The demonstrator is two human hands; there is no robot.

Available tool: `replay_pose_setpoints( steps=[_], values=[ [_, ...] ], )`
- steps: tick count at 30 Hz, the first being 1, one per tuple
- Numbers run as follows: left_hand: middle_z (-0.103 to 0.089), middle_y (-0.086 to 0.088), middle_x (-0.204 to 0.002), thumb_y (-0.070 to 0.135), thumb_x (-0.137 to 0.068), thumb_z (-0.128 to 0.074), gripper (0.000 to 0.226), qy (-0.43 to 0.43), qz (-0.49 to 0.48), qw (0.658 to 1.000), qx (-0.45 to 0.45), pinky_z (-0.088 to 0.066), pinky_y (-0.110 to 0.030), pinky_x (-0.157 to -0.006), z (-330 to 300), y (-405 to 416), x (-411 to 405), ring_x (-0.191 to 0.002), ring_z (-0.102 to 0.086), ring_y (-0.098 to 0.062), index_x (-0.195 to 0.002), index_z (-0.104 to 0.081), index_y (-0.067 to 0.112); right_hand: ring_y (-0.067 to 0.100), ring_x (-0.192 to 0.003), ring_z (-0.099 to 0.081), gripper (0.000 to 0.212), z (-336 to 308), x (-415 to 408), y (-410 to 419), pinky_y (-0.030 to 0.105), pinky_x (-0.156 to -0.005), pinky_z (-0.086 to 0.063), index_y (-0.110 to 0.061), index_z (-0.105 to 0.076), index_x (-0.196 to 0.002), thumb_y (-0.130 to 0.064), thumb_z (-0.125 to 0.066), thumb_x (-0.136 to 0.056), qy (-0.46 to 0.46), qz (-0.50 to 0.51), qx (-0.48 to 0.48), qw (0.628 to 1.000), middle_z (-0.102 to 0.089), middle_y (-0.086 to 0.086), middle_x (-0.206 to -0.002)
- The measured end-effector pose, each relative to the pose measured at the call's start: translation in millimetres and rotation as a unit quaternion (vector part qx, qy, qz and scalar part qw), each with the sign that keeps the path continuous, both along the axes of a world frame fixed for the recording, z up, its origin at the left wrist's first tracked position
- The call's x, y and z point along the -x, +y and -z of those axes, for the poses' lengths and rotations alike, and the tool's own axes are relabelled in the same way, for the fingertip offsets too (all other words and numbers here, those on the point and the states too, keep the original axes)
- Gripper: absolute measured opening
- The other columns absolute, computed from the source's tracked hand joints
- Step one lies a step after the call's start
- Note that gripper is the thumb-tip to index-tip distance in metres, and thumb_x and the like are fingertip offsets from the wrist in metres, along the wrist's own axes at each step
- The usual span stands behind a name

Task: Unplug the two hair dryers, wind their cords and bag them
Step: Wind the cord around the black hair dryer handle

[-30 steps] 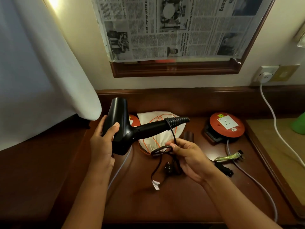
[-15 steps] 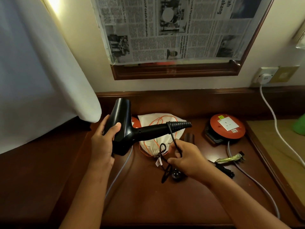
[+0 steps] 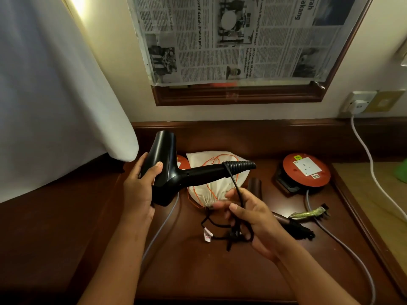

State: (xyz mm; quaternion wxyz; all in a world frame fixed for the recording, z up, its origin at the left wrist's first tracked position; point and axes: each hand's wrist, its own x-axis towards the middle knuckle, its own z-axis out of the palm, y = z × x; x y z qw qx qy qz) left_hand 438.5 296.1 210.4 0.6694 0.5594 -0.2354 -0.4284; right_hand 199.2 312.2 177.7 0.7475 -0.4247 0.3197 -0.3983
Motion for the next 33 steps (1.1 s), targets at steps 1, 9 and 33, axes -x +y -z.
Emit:
replay_pose_setpoints(
  steps=[1, 9, 33],
  values=[
    [-0.063, -0.007, -0.12, 0.013, -0.083, -0.069, 0.055, 0.004, -0.004, 1.0, -0.001, -0.058, -0.037, -0.077, 0, -1, 0, -0.099, -0.067, -0.026, -0.135, -0.055, 0.025, 0.016, -0.074, -0.057, 0.021, -1, 1, 0, 0.025, -0.065, -0.047, -0.008, -0.052, -0.11, -0.008, -0.054, -0.089, -0.017, -0.009, -0.015, 1.0, -0.068, 0.021, -0.1],
    [-0.068, -0.005, -0.112, 0.012, -0.082, -0.068, 0.05, 0.053, -0.013, 0.999, 0.002, -0.056, -0.035, -0.072, -5, -3, 0, -0.092, -0.07, -0.022, -0.13, -0.059, 0.023, 0.017, -0.058, -0.037, 0.028, 11, 6, 6, 0.032, -0.062, -0.028, -0.003, -0.059, -0.095, -0.023, -0.039, -0.093, -0.007, 0.002, -0.053, 0.999, -0.038, 0.007, -0.06],
    [-0.072, -0.009, -0.101, 0.027, -0.091, -0.059, 0.031, 0.055, 0.165, 0.981, -0.088, -0.057, -0.032, -0.059, -8, 17, 1, -0.073, -0.071, -0.02, -0.121, -0.063, 0.024, 0.01, -0.037, -0.037, 0.063, 35, 14, -41, 0.018, -0.042, -0.031, -0.01, -0.061, -0.052, -0.059, -0.047, -0.088, 0.36, 0.083, 0.066, 0.927, -0.041, -0.001, -0.041]
  ],
)
